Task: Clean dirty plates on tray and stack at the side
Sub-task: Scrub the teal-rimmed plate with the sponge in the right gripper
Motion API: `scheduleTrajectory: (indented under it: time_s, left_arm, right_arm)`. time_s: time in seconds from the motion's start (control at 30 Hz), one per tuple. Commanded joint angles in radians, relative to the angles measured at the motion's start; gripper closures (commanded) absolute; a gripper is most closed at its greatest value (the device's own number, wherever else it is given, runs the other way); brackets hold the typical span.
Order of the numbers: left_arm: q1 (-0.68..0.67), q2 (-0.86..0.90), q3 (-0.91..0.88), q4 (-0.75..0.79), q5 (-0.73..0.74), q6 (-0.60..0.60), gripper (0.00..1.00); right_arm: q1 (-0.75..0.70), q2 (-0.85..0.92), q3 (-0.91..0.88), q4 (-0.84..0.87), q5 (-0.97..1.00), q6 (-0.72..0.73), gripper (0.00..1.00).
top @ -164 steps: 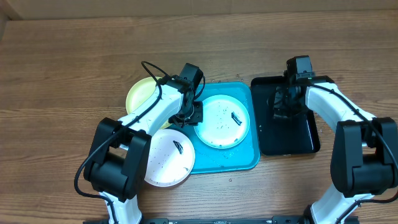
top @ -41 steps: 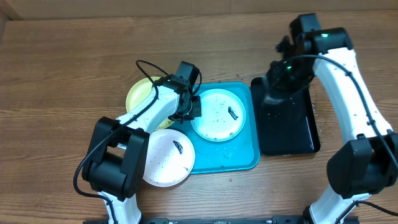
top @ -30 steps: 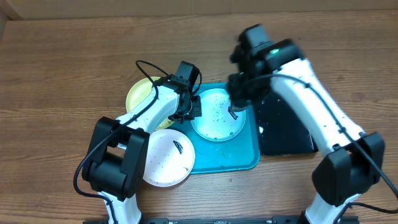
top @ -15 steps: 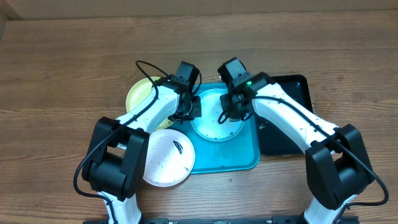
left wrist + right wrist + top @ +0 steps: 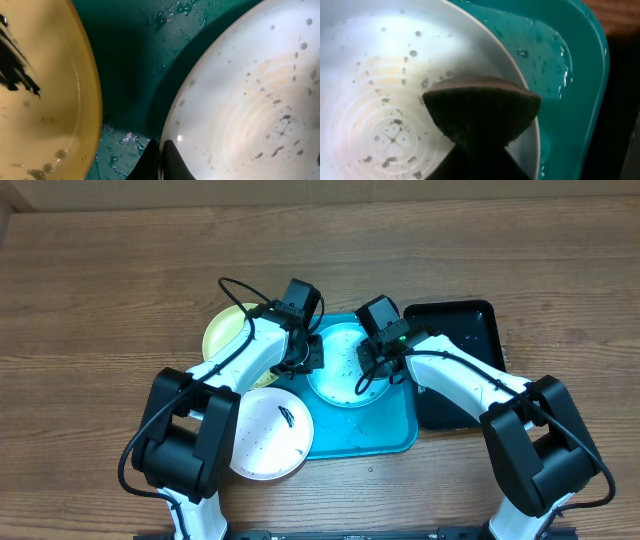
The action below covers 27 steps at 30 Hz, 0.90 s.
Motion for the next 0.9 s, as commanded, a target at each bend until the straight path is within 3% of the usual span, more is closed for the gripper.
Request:
scheduleTrajectory:
  time_s: [0.0, 0.13, 0.23, 0.67, 0.87]
  left_arm:
    - [0.004, 0.011, -0.008, -0.005, -0.014, -0.010, 0.96]
    - [0.004, 0.011, -0.008, -0.006, -0.014, -0.010, 0.95]
    - [0.004, 0.011, -0.008, -0.006, -0.014, -0.010, 0.95]
    - [0.004, 0.011, -0.008, -0.019, -0.006, -0.002, 0.96]
    - [0.004, 0.011, -0.008, -0.025, -0.006, -0.002, 0.96]
  right_arm:
    - [-0.005, -0.008, -0.005, 0.009, 0.023, -0.002, 0.80]
    - [-0.005, -0.008, -0.005, 0.008, 0.023, -0.001, 0.80]
    - [-0.005, -0.008, -0.005, 0.008, 0.023, -0.001, 0.96]
    - [-0.033, 0.060, -0.006, 0.025, 0.005, 0.006, 0.96]
    - [-0.075, 0.148, -0.006, 0.014, -0.137, 0.005, 0.96]
